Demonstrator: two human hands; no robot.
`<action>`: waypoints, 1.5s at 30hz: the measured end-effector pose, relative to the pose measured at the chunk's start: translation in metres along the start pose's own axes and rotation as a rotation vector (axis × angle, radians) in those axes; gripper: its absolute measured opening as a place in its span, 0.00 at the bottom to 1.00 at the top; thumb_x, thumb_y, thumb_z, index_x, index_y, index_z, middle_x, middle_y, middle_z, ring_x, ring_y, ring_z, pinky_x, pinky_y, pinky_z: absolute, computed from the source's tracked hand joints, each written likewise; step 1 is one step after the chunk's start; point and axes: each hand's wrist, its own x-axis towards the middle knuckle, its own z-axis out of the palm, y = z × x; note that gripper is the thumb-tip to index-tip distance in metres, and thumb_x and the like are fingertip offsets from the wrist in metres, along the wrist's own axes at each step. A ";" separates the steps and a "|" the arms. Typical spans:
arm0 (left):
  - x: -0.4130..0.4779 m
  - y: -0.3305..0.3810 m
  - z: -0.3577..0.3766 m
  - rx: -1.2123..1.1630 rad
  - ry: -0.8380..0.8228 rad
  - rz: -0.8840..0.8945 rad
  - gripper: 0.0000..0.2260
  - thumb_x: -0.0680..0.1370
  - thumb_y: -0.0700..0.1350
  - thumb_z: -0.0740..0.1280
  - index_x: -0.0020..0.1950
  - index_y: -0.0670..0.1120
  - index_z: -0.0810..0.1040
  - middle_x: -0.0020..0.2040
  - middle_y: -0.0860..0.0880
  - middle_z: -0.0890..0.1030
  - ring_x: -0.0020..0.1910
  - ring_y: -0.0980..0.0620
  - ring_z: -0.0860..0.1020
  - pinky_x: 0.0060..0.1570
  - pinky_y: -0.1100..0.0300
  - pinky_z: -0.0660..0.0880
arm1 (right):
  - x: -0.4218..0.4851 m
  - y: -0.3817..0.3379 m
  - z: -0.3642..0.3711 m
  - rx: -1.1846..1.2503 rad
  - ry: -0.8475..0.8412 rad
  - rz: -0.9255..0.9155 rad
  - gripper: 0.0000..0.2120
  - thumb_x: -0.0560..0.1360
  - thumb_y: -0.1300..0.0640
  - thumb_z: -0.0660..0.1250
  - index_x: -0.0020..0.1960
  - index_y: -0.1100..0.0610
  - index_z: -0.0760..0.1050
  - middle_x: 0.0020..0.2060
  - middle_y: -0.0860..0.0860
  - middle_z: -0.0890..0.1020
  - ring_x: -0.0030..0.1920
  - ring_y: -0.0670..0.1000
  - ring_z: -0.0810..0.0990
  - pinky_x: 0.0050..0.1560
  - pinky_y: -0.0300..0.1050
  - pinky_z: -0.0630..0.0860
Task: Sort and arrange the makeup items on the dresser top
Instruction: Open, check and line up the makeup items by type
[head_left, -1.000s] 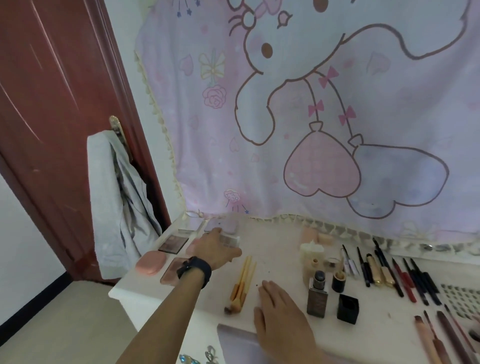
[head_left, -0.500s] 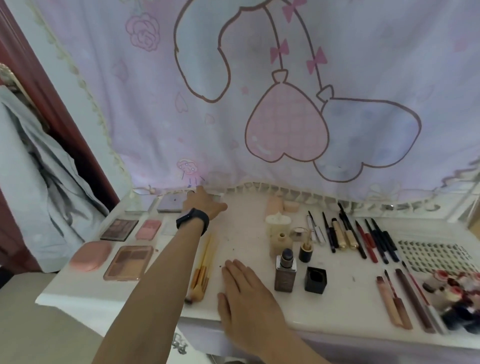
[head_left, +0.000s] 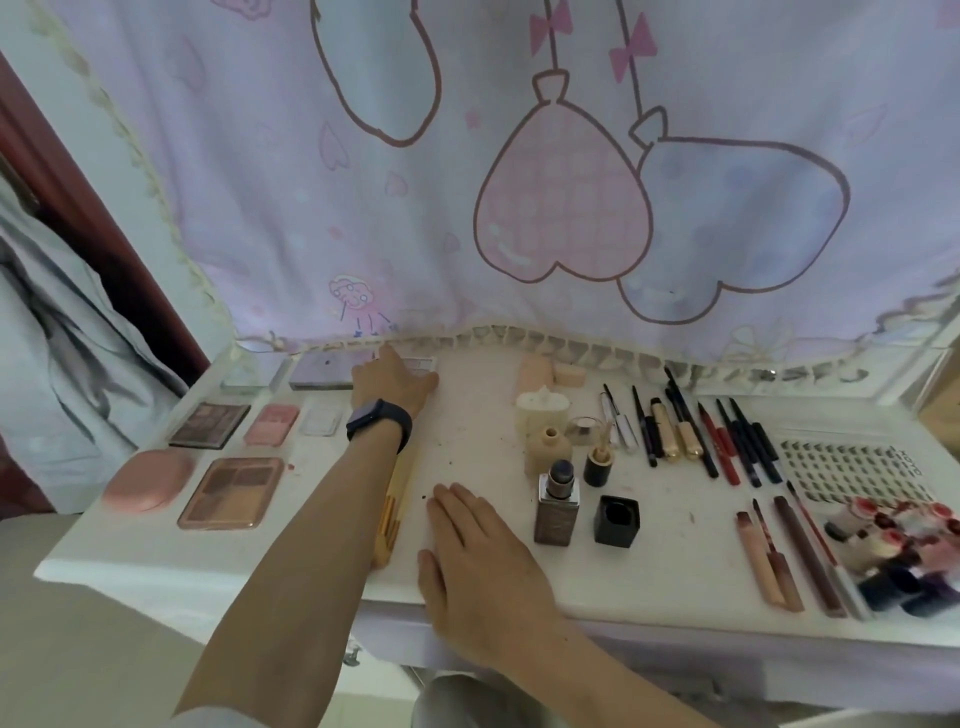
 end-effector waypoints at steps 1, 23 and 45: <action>0.000 0.000 0.001 -0.022 0.007 -0.008 0.32 0.74 0.61 0.70 0.70 0.44 0.68 0.62 0.38 0.77 0.55 0.40 0.77 0.42 0.55 0.73 | 0.000 0.000 0.000 -0.001 0.002 0.002 0.26 0.81 0.45 0.55 0.72 0.58 0.74 0.71 0.52 0.76 0.72 0.50 0.73 0.73 0.47 0.67; -0.039 -0.073 -0.066 0.531 -0.021 -0.010 0.24 0.79 0.61 0.56 0.65 0.48 0.77 0.68 0.44 0.72 0.69 0.42 0.65 0.65 0.47 0.66 | 0.003 -0.001 -0.006 0.047 -0.107 0.018 0.29 0.80 0.45 0.50 0.73 0.59 0.73 0.72 0.52 0.74 0.74 0.51 0.71 0.75 0.51 0.64; -0.090 -0.088 -0.087 -0.398 0.120 0.079 0.22 0.72 0.59 0.75 0.63 0.54 0.77 0.52 0.54 0.82 0.48 0.57 0.80 0.48 0.60 0.78 | 0.006 0.003 0.005 0.159 -0.158 0.013 0.32 0.81 0.43 0.44 0.82 0.56 0.55 0.81 0.49 0.56 0.81 0.47 0.50 0.73 0.37 0.34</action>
